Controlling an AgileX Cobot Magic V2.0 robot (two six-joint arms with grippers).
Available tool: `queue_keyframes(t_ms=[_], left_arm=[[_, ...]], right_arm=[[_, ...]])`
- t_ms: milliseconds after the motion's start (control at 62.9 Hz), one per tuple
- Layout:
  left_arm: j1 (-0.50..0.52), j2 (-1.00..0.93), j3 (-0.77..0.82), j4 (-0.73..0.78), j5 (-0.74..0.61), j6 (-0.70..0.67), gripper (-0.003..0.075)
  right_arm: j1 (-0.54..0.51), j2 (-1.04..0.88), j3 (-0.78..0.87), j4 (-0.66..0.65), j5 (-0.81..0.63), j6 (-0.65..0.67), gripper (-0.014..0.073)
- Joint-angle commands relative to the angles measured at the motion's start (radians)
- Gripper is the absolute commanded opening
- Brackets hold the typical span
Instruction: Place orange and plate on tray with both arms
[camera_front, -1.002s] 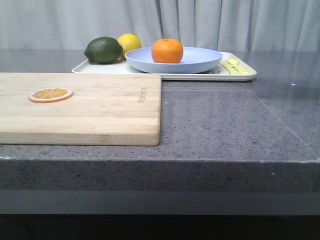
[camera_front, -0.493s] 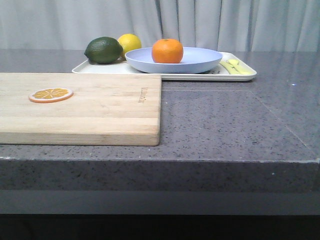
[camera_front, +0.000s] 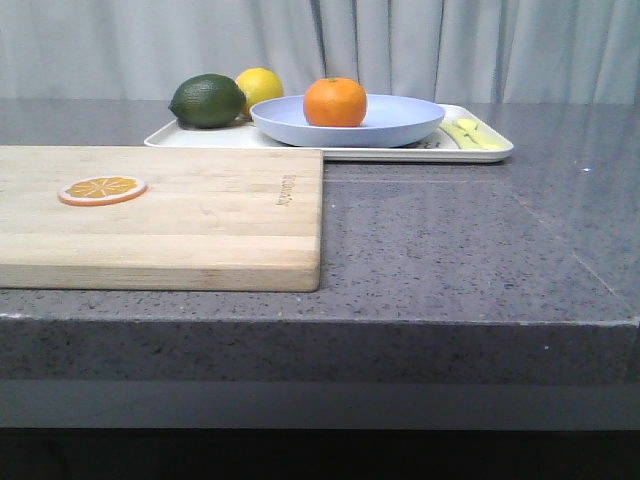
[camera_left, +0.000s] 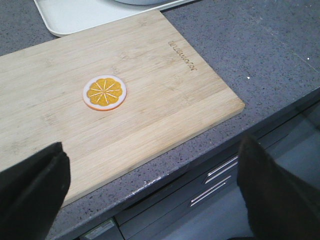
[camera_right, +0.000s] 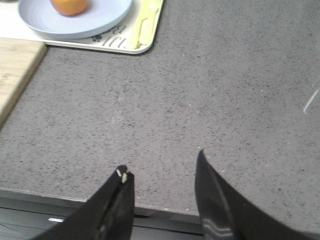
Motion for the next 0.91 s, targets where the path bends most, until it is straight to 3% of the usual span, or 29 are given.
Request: queue_keyframes(t_ms=[0,143,238,461,652,890], left_arm=[[0.003,-0.001,-0.026,-0.004,-0.067,-0.01,0.0659],[0.003,-0.001,-0.026,-0.004,-0.067,-0.01,0.064],[0.003,-0.001,-0.026,-0.004,-0.067,-0.01,0.0559],[0.003,-0.001,-0.026,-0.004,-0.067,-0.01,0.0225],[0.003,-0.001,-0.026,-0.004,-0.07,-0.01,-0.0022],[0.003,-0.001,-0.026,-0.007,-0.068,-0.01,-0.002]], right_arm=[[-0.003,-0.029,-0.01,0.035,-0.075,-0.014,0.0318],[-0.003,-0.034,-0.007,0.039,-0.075,-0.014,0.0309],[-0.003,-0.034,-0.007,0.039,-0.081,-0.014,0.0209],[-0.003,-0.034,-0.007,0.039,-0.094,-0.014,-0.0076],[-0.003,-0.034,0.01,0.036,-0.079,-0.014,-0.0068],[-0.003,-0.033,0.031,0.036,-0.059,-0.014,-0.0068]])
